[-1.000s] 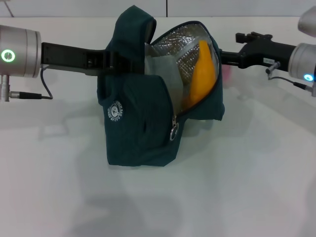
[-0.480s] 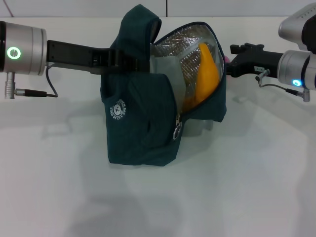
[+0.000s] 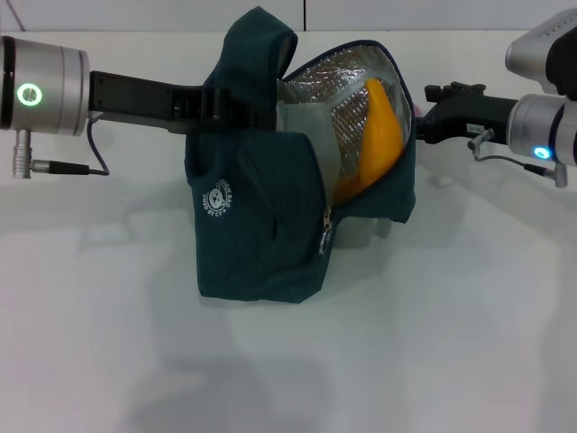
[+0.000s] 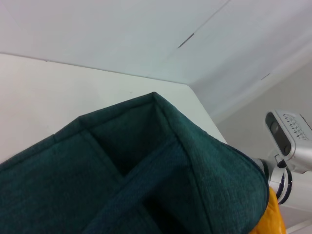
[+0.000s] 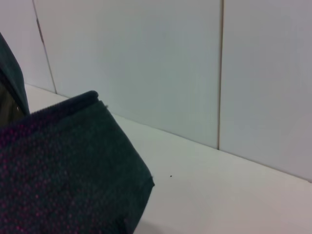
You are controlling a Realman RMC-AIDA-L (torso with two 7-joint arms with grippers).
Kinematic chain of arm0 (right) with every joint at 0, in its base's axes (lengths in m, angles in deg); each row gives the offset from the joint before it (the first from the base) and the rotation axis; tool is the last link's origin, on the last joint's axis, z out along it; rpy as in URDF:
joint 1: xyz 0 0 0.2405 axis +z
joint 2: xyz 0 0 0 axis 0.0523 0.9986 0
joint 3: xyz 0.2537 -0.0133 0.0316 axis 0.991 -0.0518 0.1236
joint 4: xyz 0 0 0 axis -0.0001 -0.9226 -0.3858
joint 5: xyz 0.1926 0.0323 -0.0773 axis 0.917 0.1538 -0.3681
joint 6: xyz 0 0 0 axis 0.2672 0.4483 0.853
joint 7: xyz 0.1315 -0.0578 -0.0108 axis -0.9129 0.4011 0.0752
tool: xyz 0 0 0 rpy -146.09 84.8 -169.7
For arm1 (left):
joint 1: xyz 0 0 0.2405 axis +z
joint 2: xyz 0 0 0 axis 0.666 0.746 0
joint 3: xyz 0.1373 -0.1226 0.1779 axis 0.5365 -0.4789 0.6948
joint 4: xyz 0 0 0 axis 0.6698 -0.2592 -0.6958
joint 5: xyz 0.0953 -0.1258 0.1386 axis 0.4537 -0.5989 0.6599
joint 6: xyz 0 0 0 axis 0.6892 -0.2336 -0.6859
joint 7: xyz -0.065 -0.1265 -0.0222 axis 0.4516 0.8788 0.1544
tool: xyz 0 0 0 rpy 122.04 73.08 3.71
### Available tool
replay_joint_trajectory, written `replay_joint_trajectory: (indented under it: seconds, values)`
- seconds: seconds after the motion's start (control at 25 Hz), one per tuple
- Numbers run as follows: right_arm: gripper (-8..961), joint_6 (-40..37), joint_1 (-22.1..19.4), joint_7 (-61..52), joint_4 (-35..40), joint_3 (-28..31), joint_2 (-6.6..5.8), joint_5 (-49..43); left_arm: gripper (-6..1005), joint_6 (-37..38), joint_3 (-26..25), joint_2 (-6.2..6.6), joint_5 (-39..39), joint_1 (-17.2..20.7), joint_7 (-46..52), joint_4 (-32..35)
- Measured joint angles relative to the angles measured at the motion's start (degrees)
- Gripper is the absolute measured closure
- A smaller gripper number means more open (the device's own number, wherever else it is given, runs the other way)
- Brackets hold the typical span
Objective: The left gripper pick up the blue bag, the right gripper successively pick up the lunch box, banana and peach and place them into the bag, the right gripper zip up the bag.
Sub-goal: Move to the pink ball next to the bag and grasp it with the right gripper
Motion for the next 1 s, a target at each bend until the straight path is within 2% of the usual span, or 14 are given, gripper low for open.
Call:
replay_joint_trajectory:
  seconds: [0.48,0.88,1.0]
  values:
    - [120,1.8,3.7,2.0,-3.6,0.0,-0.01,0.0,962,-0.2,-0.1,0.00,0.0,-0.6,-0.2,-0.4]
    - [124,3.1,4.6,2.2,-4.5,0.0,0.00,0.0,961,-0.9,-0.2,0.12,0.0,-1.5,-0.9,-1.2]
    - [173,3.3,4.7,2.2,-4.6,0.0,0.00,0.0,962,-1.0,-0.2,0.23,0.0,-1.6,-1.0,-1.5]
